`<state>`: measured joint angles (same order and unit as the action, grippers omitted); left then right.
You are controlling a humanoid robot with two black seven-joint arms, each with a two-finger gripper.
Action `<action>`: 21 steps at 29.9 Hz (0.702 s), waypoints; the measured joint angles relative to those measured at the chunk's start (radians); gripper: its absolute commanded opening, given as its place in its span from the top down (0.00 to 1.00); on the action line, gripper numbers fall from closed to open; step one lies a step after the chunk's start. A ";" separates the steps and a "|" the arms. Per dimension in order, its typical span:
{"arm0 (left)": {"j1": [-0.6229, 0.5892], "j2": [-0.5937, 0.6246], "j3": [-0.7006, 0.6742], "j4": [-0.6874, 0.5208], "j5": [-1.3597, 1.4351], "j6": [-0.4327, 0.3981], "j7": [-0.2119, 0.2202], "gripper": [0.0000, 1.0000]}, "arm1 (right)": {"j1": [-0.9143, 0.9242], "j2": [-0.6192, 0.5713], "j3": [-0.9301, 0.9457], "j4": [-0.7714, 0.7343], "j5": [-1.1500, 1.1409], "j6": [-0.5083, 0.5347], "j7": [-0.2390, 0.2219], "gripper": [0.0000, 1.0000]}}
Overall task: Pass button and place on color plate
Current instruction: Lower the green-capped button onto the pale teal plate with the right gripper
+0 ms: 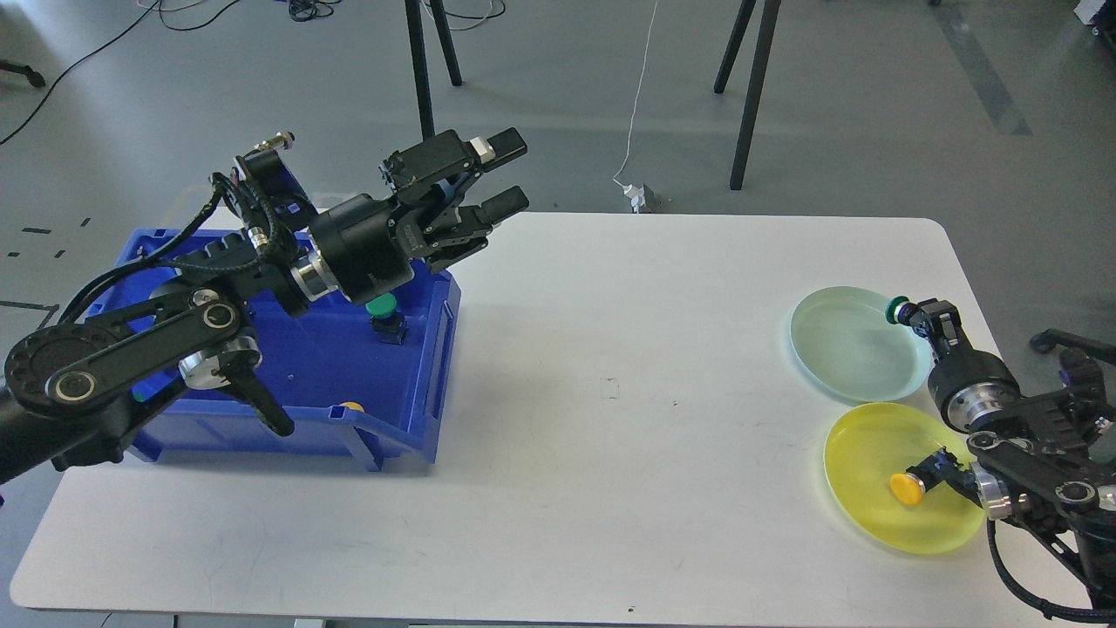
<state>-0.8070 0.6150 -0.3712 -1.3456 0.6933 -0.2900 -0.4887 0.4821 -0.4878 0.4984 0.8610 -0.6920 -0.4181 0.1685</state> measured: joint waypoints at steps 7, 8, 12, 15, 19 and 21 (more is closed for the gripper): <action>0.001 0.000 0.000 0.000 0.000 0.000 0.000 0.13 | 0.006 0.025 -0.010 -0.009 0.001 0.002 -0.006 0.20; 0.001 0.000 -0.001 0.000 0.000 0.000 0.000 0.13 | 0.006 0.025 -0.010 -0.007 0.001 0.002 -0.006 0.18; 0.001 0.000 -0.002 0.000 -0.003 0.002 0.000 0.13 | 0.006 0.022 0.018 0.049 0.009 0.002 0.001 0.10; 0.001 0.000 -0.013 0.021 -0.036 0.019 0.000 0.13 | 0.005 -0.004 0.114 0.164 0.056 0.029 0.005 0.08; 0.001 0.008 -0.051 0.069 -0.178 0.025 0.000 0.13 | 0.003 -0.056 0.350 0.327 0.165 0.259 0.012 0.06; 0.001 0.021 -0.064 0.087 -0.272 0.003 0.000 0.13 | 0.003 -0.058 0.459 0.367 0.213 0.423 0.015 0.02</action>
<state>-0.8058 0.6362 -0.4353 -1.2583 0.4209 -0.2868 -0.4887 0.4847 -0.5461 0.9572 1.2280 -0.4792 0.0053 0.1832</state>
